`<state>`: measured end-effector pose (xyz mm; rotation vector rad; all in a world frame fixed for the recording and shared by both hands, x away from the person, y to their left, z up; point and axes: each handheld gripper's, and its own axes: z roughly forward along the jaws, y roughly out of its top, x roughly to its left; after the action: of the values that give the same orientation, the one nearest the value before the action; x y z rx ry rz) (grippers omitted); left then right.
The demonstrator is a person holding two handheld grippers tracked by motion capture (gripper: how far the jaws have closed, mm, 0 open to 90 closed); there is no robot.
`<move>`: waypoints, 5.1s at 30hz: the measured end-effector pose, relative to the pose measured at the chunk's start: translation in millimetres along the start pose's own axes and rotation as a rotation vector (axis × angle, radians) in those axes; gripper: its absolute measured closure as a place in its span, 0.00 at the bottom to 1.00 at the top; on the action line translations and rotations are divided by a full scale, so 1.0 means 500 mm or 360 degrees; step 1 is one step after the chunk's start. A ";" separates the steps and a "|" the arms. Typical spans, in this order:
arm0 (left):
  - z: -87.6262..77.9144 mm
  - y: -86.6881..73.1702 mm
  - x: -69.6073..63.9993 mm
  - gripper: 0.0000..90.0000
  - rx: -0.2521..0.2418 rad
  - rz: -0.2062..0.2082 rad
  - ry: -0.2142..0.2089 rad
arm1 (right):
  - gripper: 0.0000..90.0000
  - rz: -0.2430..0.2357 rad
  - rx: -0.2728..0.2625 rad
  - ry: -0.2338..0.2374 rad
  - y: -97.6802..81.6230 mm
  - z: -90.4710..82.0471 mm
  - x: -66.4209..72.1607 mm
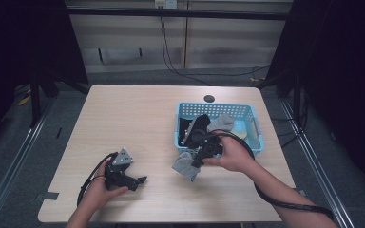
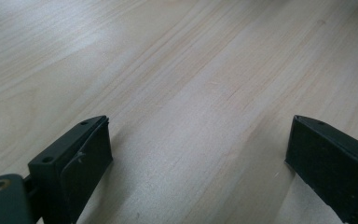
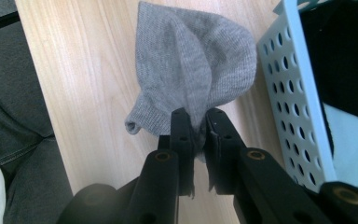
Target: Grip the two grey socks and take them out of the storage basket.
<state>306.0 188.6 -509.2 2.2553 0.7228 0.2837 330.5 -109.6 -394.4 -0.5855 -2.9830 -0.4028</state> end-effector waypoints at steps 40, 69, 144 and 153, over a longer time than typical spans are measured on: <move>0.000 0.000 0.000 0.07 0.0001 0.0000 -0.0001 | 0.51 0.0188 -0.0076 -0.0014 -0.039 -0.060 -0.045; 0.000 0.000 0.000 0.07 -0.0001 -0.0001 0.0000 | 0.46 0.0648 -0.0093 -0.0233 -0.107 -0.007 -0.258; 0.000 0.000 -0.001 0.07 0.0001 -0.0004 -0.0001 | 0.77 0.0649 -0.0056 -0.0118 -0.093 0.090 -0.264; 0.000 0.000 -0.001 0.07 0.0001 -0.0004 -0.0001 | 0.93 0.0602 0.0016 -0.0075 -0.074 0.088 -0.253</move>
<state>305.7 188.5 -509.2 2.2548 0.7253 0.2818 432.5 -176.4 -461.3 -1.1427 -2.8200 -0.3447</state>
